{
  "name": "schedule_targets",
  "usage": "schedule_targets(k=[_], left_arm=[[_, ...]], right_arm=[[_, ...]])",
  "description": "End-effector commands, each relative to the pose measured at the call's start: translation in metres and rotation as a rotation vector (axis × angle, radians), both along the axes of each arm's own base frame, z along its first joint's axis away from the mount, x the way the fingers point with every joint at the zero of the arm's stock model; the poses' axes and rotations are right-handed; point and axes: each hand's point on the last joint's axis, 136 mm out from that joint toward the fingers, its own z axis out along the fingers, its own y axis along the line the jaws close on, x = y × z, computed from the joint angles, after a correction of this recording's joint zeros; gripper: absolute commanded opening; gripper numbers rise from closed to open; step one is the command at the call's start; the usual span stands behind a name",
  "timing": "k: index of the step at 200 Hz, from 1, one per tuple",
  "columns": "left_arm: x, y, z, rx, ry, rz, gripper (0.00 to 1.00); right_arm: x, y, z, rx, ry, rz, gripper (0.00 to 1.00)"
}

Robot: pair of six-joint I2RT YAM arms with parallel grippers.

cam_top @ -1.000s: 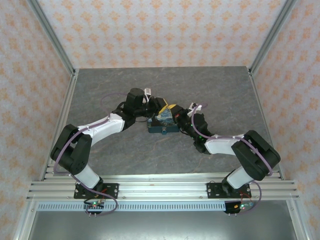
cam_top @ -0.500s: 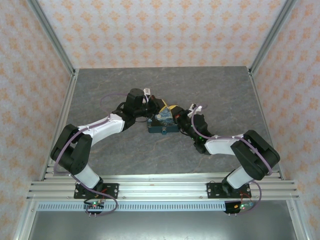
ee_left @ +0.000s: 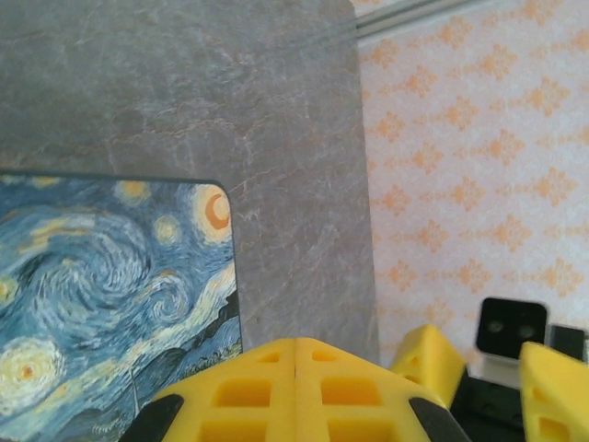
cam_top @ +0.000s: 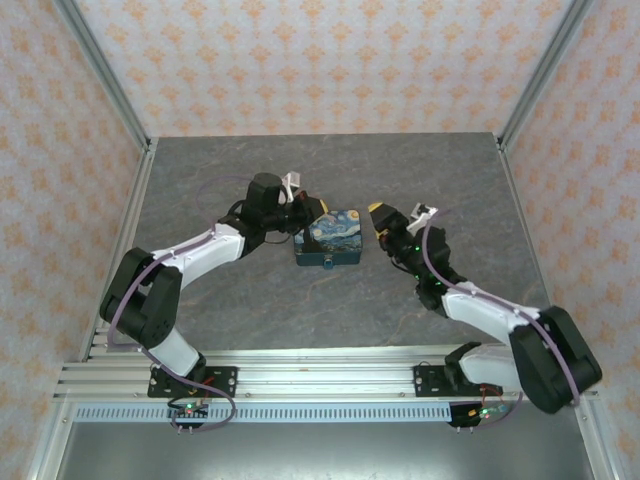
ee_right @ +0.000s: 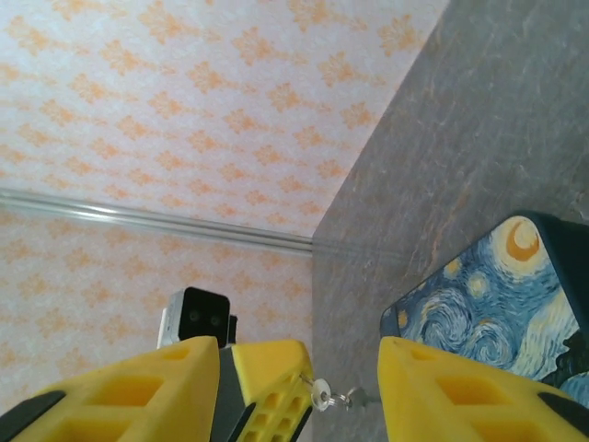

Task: Unlock a padlock with a key

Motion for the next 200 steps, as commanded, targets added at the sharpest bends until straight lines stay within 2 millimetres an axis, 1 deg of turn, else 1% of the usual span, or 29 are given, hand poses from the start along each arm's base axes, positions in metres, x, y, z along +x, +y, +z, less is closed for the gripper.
schedule_targets(k=[1,14,31,37,39,68,88,132,200], left_arm=[[-0.012,-0.012,0.050,0.004,-0.200,-0.162,0.00],[-0.015,-0.015,0.056,0.004,-0.223,-0.198,0.00],[-0.018,-0.020,0.065,-0.017,-0.249,-0.228,0.00],[-0.019,-0.021,0.070,-0.030,-0.262,-0.237,0.00],[-0.019,-0.021,0.071,-0.035,-0.267,-0.241,0.00],[-0.026,-0.023,0.087,-0.063,-0.315,-0.266,0.00],[-0.029,-0.024,0.096,-0.090,-0.340,-0.275,0.00],[-0.028,-0.027,0.095,-0.110,-0.333,-0.269,0.00],[-0.024,-0.031,0.088,-0.112,-0.312,-0.267,0.00]], right_arm=[[-0.012,0.011,0.006,-0.158,-0.059,0.144,0.48],[-0.013,0.020,0.016,-0.179,-0.099,0.206,0.48],[-0.014,0.034,0.026,-0.165,-0.137,0.281,0.47],[-0.014,0.037,0.033,-0.148,-0.159,0.298,0.47],[-0.012,0.039,0.030,-0.147,-0.152,0.305,0.47],[-0.008,0.051,0.042,-0.090,-0.189,0.350,0.44],[-0.004,0.056,0.043,-0.061,-0.194,0.367,0.43],[0.000,0.066,0.051,0.021,-0.222,0.404,0.41],[0.002,0.073,0.057,0.047,-0.236,0.413,0.38]])
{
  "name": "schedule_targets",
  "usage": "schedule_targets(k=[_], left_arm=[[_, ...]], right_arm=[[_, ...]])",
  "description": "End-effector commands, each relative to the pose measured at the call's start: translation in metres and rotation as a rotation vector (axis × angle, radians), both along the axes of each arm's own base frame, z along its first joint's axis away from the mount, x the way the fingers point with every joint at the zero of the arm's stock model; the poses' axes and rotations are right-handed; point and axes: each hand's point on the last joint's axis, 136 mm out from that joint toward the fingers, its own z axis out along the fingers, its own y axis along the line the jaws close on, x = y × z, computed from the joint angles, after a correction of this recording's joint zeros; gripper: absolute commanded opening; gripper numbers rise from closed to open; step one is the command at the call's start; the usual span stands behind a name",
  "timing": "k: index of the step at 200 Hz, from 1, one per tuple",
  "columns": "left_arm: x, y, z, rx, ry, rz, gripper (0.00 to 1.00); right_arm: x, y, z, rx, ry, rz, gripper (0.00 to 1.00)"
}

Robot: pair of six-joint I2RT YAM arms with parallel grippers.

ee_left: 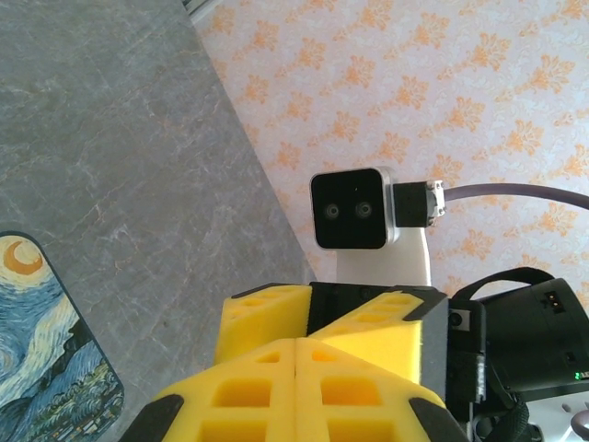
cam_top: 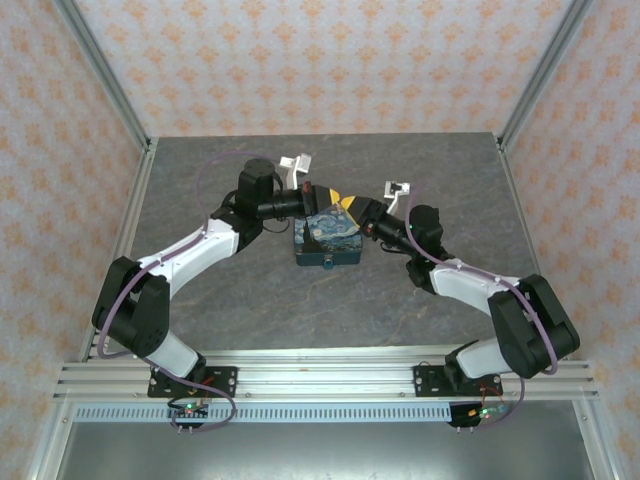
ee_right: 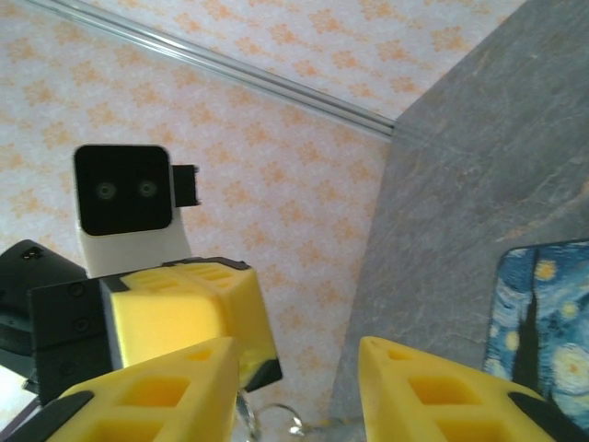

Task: Unlock a padlock with a key

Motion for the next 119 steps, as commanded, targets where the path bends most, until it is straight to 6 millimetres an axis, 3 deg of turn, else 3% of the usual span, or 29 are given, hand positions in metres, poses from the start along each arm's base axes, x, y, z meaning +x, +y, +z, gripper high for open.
schedule_targets(k=[1,119], left_arm=[[-0.001,-0.006,0.011,-0.028,-0.037,-0.024,0.00],[0.011,-0.005,0.006,-0.036,-0.020,0.036,0.00]], right_arm=[[0.000,0.006,0.028,0.055,-0.084,0.022,0.38],[-0.006,0.014,0.020,0.078,-0.067,0.048,0.31]])
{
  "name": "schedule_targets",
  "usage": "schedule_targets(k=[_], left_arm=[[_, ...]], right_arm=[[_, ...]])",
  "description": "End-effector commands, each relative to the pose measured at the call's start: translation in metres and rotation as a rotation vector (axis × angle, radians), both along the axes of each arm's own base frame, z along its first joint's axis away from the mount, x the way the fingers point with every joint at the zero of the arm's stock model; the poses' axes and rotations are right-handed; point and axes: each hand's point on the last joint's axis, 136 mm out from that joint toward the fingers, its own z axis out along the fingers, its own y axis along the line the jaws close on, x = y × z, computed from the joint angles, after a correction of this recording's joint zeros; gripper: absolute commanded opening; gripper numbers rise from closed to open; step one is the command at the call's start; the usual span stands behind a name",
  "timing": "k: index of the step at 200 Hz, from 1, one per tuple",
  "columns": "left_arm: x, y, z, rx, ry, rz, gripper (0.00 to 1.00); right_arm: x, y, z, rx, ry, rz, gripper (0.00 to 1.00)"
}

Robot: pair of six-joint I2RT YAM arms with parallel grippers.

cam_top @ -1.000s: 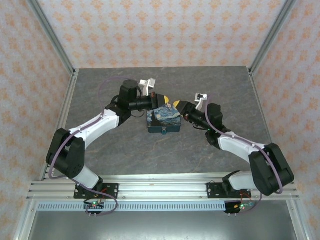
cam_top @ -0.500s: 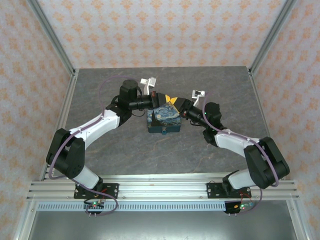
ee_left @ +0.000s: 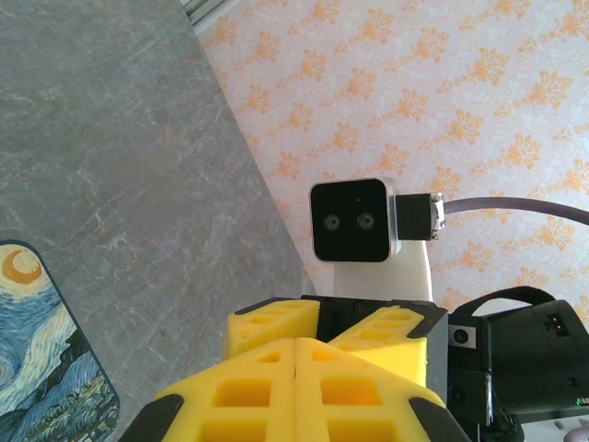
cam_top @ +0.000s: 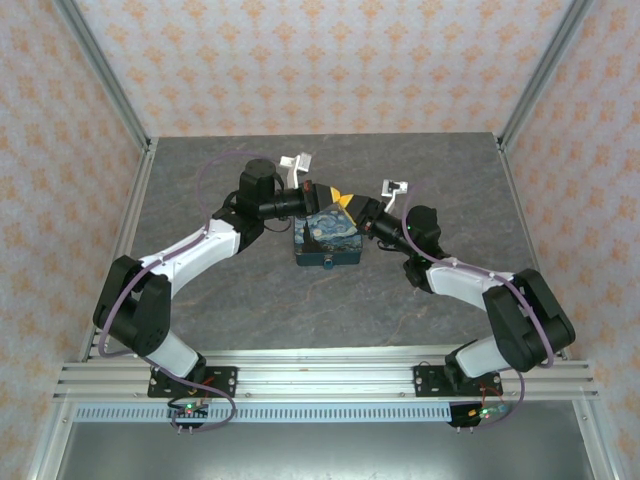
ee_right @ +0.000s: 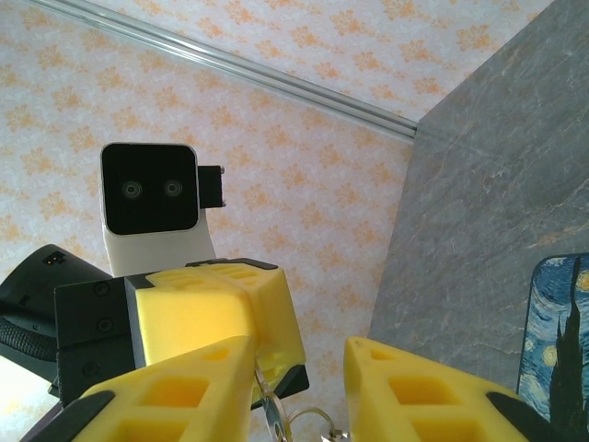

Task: Unlock a padlock with a key

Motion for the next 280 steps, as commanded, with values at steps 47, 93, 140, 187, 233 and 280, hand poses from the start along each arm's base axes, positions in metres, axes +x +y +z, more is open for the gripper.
schedule_targets(k=[47,93,140,187,233,280], left_arm=[[0.008,-0.003,0.003,-0.018,-0.022,0.021,0.00],[0.010,-0.003,0.001,-0.012,-0.019,0.029,0.00],[0.011,-0.002,-0.001,-0.008,-0.015,0.031,0.00],[0.010,-0.002,-0.002,-0.005,-0.014,0.029,0.00],[0.009,-0.002,-0.004,-0.005,-0.011,0.031,0.00],[0.009,-0.001,-0.007,-0.002,-0.008,0.033,0.00]], right_arm=[[-0.010,0.006,0.012,0.034,-0.057,0.036,0.28],[-0.013,0.005,0.010,0.033,-0.055,0.035,0.27],[-0.015,0.003,0.007,0.027,-0.054,0.029,0.26],[-0.012,-0.001,0.004,0.021,-0.049,0.004,0.25],[-0.008,-0.006,0.012,0.031,-0.060,-0.016,0.25],[-0.006,-0.009,0.013,0.038,-0.055,-0.027,0.22]])
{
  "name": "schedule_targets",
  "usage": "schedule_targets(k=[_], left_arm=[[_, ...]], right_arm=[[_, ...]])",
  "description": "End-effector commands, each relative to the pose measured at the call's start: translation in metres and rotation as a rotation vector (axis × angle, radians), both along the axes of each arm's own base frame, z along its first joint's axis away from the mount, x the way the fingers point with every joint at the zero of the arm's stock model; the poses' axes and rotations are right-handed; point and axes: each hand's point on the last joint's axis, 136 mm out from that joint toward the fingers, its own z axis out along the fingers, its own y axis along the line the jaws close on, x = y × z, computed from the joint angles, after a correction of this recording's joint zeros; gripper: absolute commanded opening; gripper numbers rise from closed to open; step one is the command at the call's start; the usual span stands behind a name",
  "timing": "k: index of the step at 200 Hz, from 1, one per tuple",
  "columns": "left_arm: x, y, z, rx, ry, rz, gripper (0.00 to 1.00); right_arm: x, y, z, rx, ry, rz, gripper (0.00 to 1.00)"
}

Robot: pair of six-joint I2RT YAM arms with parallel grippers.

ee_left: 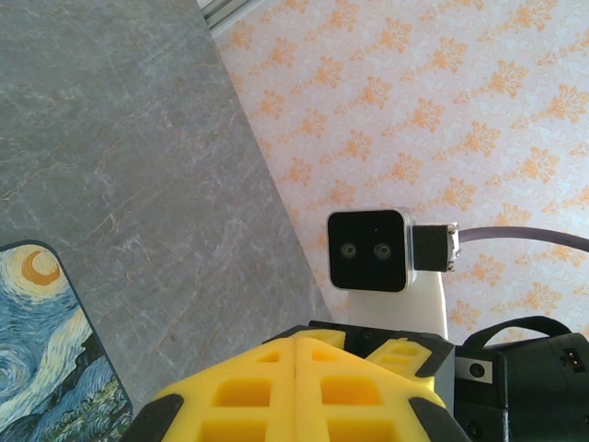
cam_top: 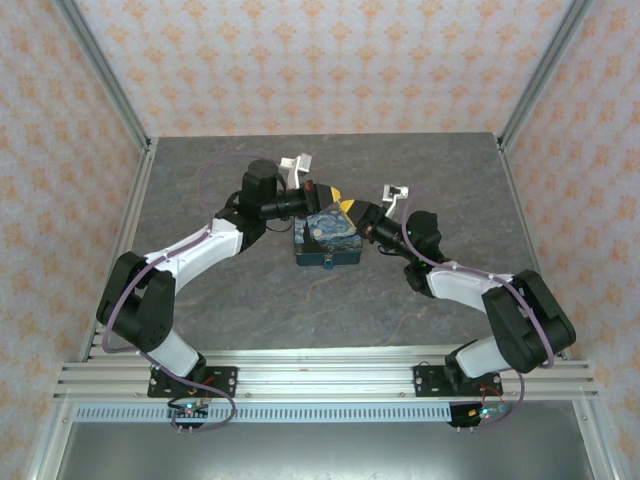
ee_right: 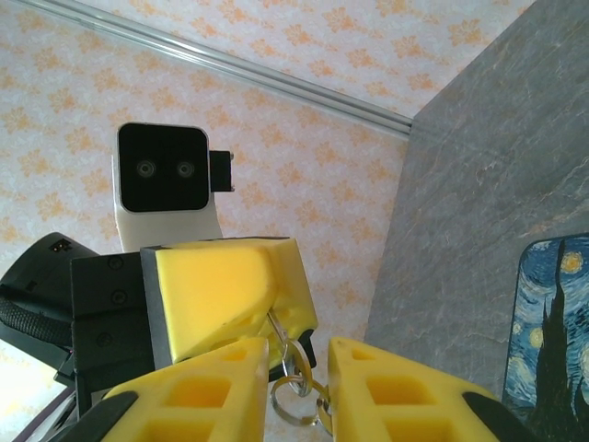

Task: Unlock a padlock with a key

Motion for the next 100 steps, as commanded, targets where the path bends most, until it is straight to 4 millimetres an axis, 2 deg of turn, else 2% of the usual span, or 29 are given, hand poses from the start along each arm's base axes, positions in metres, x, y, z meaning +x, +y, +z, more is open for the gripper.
schedule_targets(k=[1,100], left_arm=[[0.0016,-0.0014,0.0036,-0.009,-0.031,0.004,0.00],[0.0042,-0.0020,0.0031,-0.016,-0.025,0.013,0.00]], right_arm=[[-0.0013,-0.0051,0.0220,0.034,-0.068,-0.017,0.22],[-0.0043,0.0012,0.0243,0.047,-0.077,0.026,0.24]])
